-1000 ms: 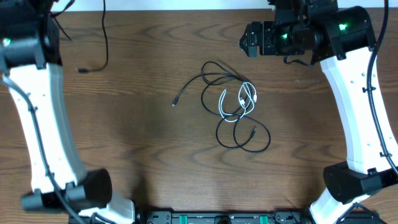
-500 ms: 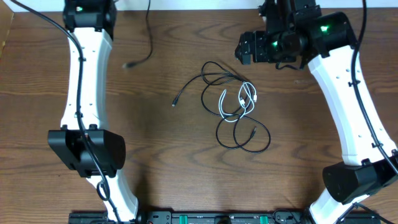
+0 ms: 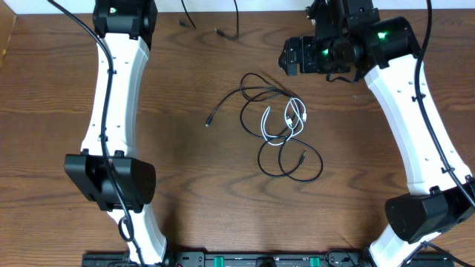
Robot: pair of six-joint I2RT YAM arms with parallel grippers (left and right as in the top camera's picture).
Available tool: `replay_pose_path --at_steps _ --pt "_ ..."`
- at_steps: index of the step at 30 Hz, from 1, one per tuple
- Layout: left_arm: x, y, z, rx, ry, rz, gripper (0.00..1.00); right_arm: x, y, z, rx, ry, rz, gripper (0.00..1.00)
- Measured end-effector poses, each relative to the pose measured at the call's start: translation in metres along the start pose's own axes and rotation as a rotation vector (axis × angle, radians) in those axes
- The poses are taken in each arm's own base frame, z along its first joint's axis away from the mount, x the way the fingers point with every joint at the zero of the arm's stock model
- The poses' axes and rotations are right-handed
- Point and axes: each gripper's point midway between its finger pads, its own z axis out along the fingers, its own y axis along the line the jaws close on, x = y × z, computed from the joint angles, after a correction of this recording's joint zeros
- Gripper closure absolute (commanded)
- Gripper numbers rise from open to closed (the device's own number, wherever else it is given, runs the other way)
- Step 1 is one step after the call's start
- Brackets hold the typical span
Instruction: Untangle cables
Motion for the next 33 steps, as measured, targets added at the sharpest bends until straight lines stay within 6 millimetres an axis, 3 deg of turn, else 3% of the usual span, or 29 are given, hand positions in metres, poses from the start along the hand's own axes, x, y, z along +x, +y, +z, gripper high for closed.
replay_pose_path --at_steps 5,10,16,21,22,23,24,27,28,30,33 --pt "0.008 0.056 0.007 -0.075 0.034 -0.004 0.92 0.000 0.000 0.000 0.000 0.000 0.000 0.08" --pt "0.010 0.158 0.002 -0.214 0.040 -0.051 0.92 0.000 0.000 0.000 0.000 0.000 0.000 0.08" --pt "0.001 0.285 -0.039 -0.417 0.005 -0.061 0.92 0.001 0.000 0.000 0.001 0.005 0.001 0.08" --pt "-0.013 0.369 -0.090 -0.612 -0.034 -0.003 0.93 0.005 -0.001 0.000 0.005 0.019 0.005 0.08" --pt "-0.019 0.381 -0.102 -0.651 -0.044 0.022 0.87 0.006 -0.002 0.000 0.007 0.023 0.006 0.08" --pt "-0.025 0.391 -0.114 -0.686 -0.051 0.054 0.63 0.006 -0.002 0.000 0.007 0.026 0.007 0.08" --pt "-0.033 0.399 -0.125 -0.718 -0.063 0.092 0.54 0.007 -0.002 0.000 0.008 0.028 0.007 0.08" --pt "-0.053 0.417 -0.156 -0.794 -0.094 0.167 0.53 0.007 -0.002 0.000 0.008 0.029 0.007 0.07" --pt "-0.058 0.424 -0.166 -0.827 -0.099 0.187 0.44 0.007 -0.002 0.000 0.008 0.029 0.007 0.07" --pt "-0.064 0.434 -0.182 -0.888 -0.101 0.219 0.00 0.007 -0.002 0.000 0.008 0.029 0.007 0.07" --pt "-0.066 0.443 -0.196 -0.949 -0.101 0.229 0.00 0.008 -0.002 0.000 0.009 0.031 0.008 0.07"
